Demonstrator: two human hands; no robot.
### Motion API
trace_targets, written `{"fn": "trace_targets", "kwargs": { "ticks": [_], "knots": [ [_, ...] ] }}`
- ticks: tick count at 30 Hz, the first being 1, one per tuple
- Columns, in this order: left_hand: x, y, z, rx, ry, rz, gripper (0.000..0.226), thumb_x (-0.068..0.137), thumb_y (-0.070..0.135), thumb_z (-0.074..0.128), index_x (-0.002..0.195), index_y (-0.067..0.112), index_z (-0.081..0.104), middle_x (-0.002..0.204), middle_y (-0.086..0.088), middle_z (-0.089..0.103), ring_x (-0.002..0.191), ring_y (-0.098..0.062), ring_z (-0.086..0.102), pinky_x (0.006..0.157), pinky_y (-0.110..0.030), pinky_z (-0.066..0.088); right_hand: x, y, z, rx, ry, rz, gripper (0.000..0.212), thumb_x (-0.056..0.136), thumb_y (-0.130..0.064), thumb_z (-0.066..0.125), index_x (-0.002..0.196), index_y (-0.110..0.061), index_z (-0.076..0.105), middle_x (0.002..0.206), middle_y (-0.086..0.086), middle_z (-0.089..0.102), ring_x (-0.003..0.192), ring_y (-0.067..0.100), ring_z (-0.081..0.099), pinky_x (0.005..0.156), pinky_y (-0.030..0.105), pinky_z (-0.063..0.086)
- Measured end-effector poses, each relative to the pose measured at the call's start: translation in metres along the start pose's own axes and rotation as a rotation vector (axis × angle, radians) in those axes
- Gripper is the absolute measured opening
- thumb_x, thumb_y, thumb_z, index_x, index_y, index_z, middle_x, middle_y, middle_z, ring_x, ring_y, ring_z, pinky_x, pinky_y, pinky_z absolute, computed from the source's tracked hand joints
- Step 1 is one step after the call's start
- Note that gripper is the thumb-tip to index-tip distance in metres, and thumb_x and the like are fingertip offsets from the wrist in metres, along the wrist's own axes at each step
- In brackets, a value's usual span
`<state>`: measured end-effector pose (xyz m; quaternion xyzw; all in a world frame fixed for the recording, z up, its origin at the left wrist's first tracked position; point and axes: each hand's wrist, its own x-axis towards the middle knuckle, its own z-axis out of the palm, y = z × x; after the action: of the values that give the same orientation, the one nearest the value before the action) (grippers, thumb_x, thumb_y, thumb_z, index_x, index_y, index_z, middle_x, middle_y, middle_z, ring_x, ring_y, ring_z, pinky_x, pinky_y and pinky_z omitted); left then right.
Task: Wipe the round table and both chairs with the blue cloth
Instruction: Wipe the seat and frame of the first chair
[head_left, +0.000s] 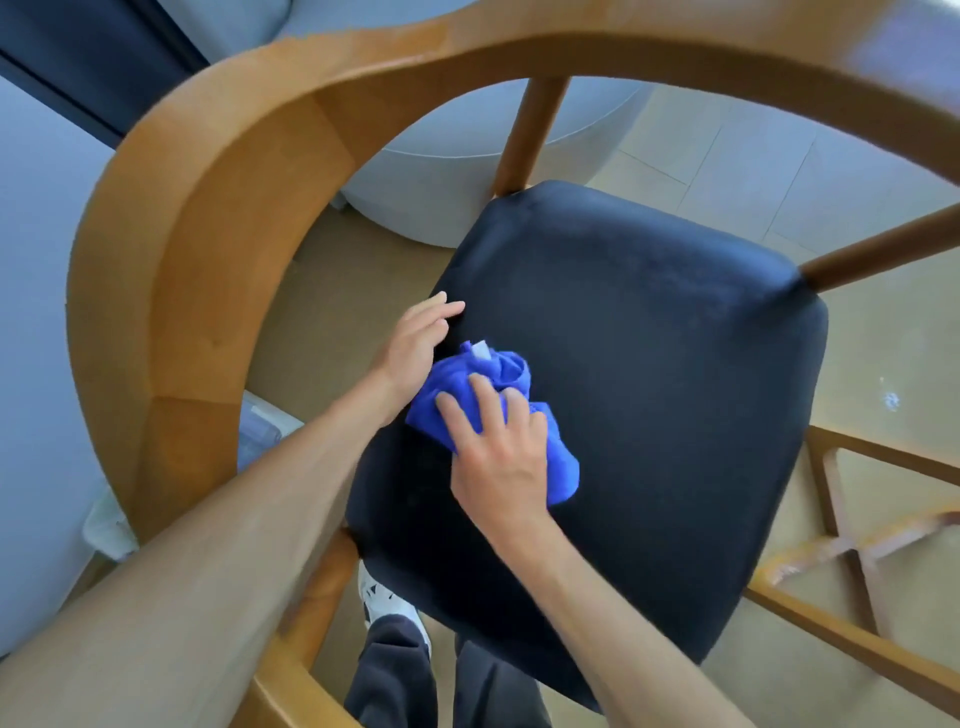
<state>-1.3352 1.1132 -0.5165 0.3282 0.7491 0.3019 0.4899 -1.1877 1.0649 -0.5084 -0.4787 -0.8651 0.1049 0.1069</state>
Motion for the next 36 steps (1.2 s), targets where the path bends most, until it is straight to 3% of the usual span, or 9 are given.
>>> {"fn": "trace_targets", "kwargs": {
  "ticks": [8,13,17,20,23,26,30,33,36],
  "knots": [
    [-0.010,0.004,0.007,0.117,-0.040,-0.044,0.044,0.098,0.013,0.036,0.138,0.027,0.048,0.157,0.013,0.022,0.144,-0.005,0.017,0.116,-0.029,0.014,-0.096,-0.018,-0.006,0.081,-0.316,-0.759,0.025,0.087,-0.014,0.047,0.098,-0.026,0.066,0.112,0.004,0.064,0.086,0.028,0.058,0.066,0.035,0.040],
    [-0.006,-0.003,0.006,0.234,-0.050,-0.018,0.046,0.097,0.016,0.037,0.140,0.030,0.045,0.157,0.016,0.019,0.144,-0.004,0.013,0.114,-0.027,0.012,-0.081,0.016,-0.012,0.036,-0.335,-0.899,0.023,0.089,-0.011,0.048,0.089,-0.027,0.065,0.103,0.003,0.064,0.075,0.024,0.054,0.062,0.033,0.037],
    [-0.004,-0.012,0.007,0.306,-0.028,0.030,0.048,0.097,0.012,0.038,0.140,0.031,0.044,0.157,0.016,0.018,0.145,-0.005,0.013,0.112,-0.025,0.012,-0.022,0.094,-0.038,-0.098,-0.186,-0.669,0.026,0.077,-0.004,0.055,0.092,-0.023,0.065,0.101,0.008,0.065,0.074,0.028,0.055,0.061,0.037,0.042],
    [-0.008,-0.014,0.011,0.373,-0.003,0.056,0.050,0.097,0.012,0.039,0.142,0.033,0.041,0.158,0.018,0.014,0.146,-0.005,0.008,0.112,-0.025,0.010,0.024,0.182,-0.066,-0.230,-0.092,-0.227,0.037,0.065,-0.004,0.069,0.098,-0.019,0.069,0.106,0.012,0.065,0.081,0.036,0.058,0.063,0.041,0.046],
    [-0.019,-0.012,0.023,0.607,0.059,0.101,0.053,0.095,0.017,0.045,0.146,0.028,0.034,0.160,0.008,0.010,0.147,-0.013,0.005,0.118,-0.036,0.012,0.041,0.239,-0.086,-0.207,-0.131,0.200,0.052,0.074,-0.018,0.075,0.123,-0.021,0.060,0.128,0.017,0.050,0.104,0.045,0.050,0.082,0.054,0.047],
    [-0.038,-0.008,0.038,0.838,0.108,0.278,0.053,0.088,0.021,0.058,0.140,0.019,0.045,0.155,-0.011,0.027,0.143,-0.031,0.023,0.112,-0.048,0.025,0.040,0.246,-0.077,-0.152,-0.120,0.475,0.068,0.078,-0.047,0.070,0.136,-0.033,0.039,0.142,0.011,0.032,0.117,0.041,0.041,0.099,0.049,0.038],
    [-0.052,-0.015,0.045,0.882,0.047,0.361,0.046,0.088,0.018,0.061,0.133,0.019,0.054,0.148,-0.008,0.039,0.137,-0.030,0.036,0.104,-0.046,0.035,0.049,0.218,-0.063,-0.073,-0.001,0.722,0.054,0.086,-0.033,0.060,0.136,-0.029,0.042,0.131,0.018,0.041,0.111,0.043,0.046,0.090,0.046,0.043],
    [-0.045,-0.015,0.044,0.704,0.086,0.304,0.041,0.090,0.003,0.054,0.126,0.021,0.062,0.145,0.001,0.044,0.135,-0.023,0.036,0.101,-0.041,0.034,0.051,0.161,-0.050,-0.053,0.020,0.714,0.054,0.078,-0.020,0.062,0.131,-0.023,0.051,0.121,0.021,0.048,0.097,0.043,0.051,0.076,0.045,0.049],
    [-0.036,-0.010,0.036,0.460,0.122,0.251,0.041,0.089,-0.010,0.047,0.116,0.011,0.069,0.135,0.003,0.055,0.128,-0.023,0.044,0.106,-0.027,0.032,0.017,0.059,-0.025,0.105,-0.069,0.358,0.053,0.061,-0.011,0.065,0.114,-0.020,0.065,0.101,0.015,0.058,0.074,0.035,0.052,0.054,0.036,0.049]
  ]
}}
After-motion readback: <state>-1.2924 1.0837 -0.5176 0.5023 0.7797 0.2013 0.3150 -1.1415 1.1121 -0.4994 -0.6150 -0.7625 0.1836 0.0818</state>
